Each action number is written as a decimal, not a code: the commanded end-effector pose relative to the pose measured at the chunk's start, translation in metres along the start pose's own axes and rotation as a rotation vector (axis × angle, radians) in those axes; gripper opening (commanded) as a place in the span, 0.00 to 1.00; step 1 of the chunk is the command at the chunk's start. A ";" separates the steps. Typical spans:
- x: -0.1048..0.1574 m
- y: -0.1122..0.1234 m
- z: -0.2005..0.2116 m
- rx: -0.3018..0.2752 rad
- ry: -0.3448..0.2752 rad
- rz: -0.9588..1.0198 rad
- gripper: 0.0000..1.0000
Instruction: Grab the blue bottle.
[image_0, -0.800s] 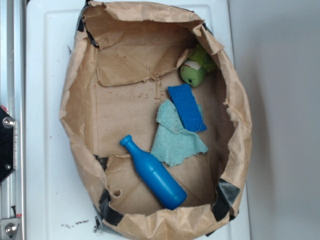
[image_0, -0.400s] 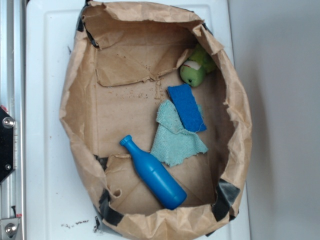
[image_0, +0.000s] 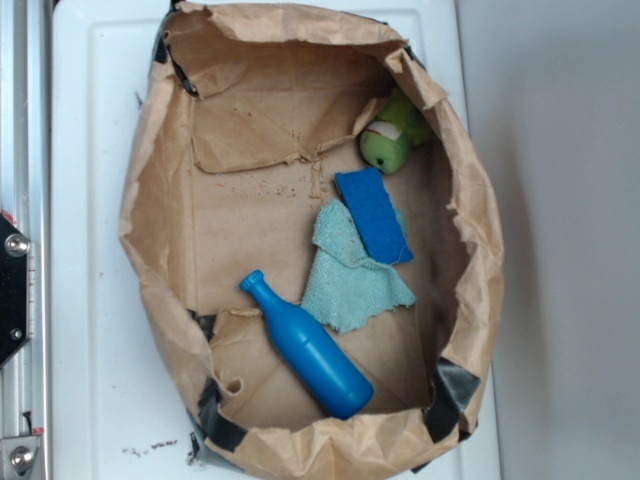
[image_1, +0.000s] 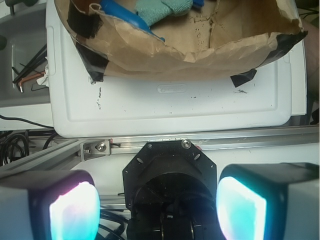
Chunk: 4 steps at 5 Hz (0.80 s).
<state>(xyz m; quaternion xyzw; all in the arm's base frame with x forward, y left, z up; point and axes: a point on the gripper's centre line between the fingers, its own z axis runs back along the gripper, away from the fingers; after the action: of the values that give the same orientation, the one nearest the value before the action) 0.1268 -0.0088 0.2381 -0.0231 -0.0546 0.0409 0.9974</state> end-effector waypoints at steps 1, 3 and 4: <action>0.086 -0.078 -0.086 0.017 -0.063 0.045 1.00; 0.185 -0.080 -0.099 -0.015 -0.113 -0.016 1.00; 0.210 -0.055 -0.082 -0.106 -0.127 -0.022 1.00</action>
<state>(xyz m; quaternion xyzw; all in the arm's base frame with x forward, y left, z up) 0.3422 -0.0485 0.1617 -0.0691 -0.0892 0.0264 0.9933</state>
